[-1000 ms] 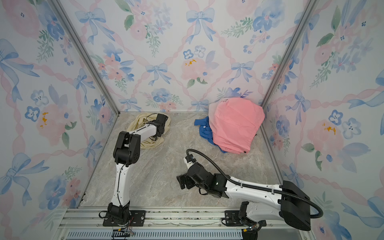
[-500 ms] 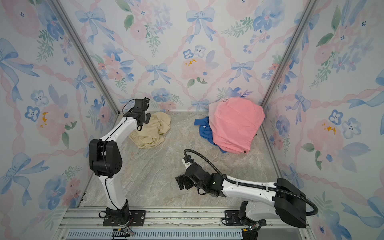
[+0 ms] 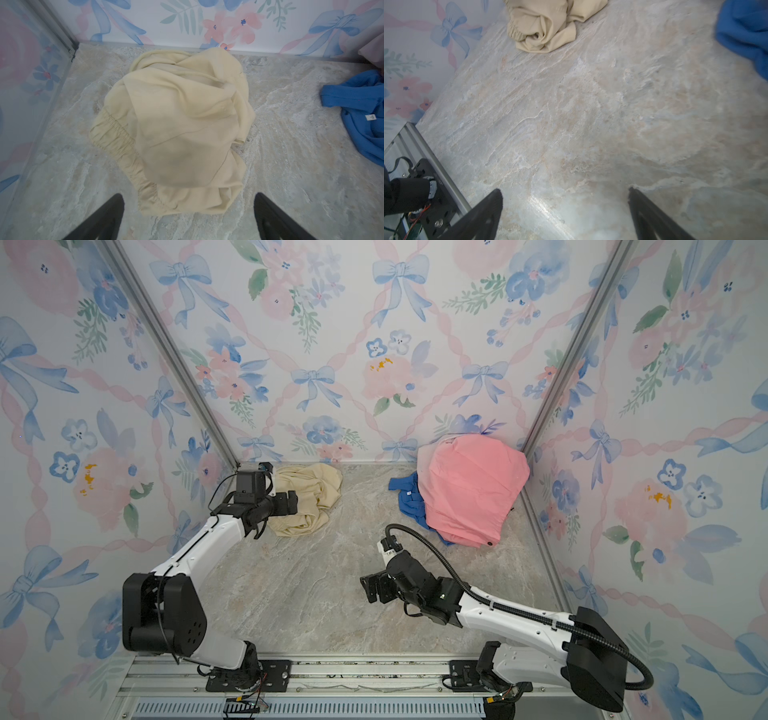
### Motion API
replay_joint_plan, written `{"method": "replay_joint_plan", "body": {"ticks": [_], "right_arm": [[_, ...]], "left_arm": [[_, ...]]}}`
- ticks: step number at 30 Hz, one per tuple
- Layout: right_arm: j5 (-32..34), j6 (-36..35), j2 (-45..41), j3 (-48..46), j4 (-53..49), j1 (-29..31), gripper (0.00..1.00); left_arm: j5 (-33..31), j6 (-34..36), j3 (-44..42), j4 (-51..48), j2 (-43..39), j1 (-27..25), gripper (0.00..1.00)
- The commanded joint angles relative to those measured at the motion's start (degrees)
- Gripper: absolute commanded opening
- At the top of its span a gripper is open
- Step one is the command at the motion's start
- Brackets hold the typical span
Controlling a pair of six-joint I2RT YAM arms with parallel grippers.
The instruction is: Pick out a specific cloth from the pile
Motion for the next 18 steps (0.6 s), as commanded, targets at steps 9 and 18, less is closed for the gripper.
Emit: {"method": "replay_joint_plan", "body": {"ticks": [9,18], "right_arm": [[22.14,-15.31,-25.78,-13.61,1.88,-31.57,0.97],[10.49,-26.15,-20.83,-25.87,25.98,-44.27,0.97]], "left_arm": [[-30.97,14.42,-51.05,61.32,-24.24,-10.61,0.98],[-17.2,7.35,-50.77,79.27,-3.45,-1.87,0.98]]}}
